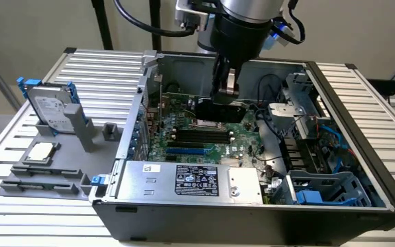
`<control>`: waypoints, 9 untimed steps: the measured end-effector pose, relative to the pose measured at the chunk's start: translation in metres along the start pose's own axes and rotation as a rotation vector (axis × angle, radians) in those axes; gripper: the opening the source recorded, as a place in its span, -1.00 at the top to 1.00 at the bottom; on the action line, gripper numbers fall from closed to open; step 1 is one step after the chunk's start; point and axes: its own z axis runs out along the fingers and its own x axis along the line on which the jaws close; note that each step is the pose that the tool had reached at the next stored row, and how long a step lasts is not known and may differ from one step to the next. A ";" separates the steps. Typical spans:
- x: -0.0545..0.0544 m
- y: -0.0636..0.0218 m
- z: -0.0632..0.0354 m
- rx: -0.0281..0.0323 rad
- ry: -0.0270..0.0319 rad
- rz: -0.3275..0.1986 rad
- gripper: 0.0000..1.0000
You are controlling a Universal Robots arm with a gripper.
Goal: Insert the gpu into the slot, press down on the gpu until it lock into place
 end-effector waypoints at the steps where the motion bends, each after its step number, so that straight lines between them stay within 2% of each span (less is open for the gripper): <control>1: 0.001 0.0018 0.0019 -0.0002 -0.0002 -0.002 0.48; 5: 0.004 0.0098 0.0097 -0.0006 -0.0010 -0.007 0.48; 9: 0.007 0.0183 0.0173 0.0030 -0.0014 -0.013 0.48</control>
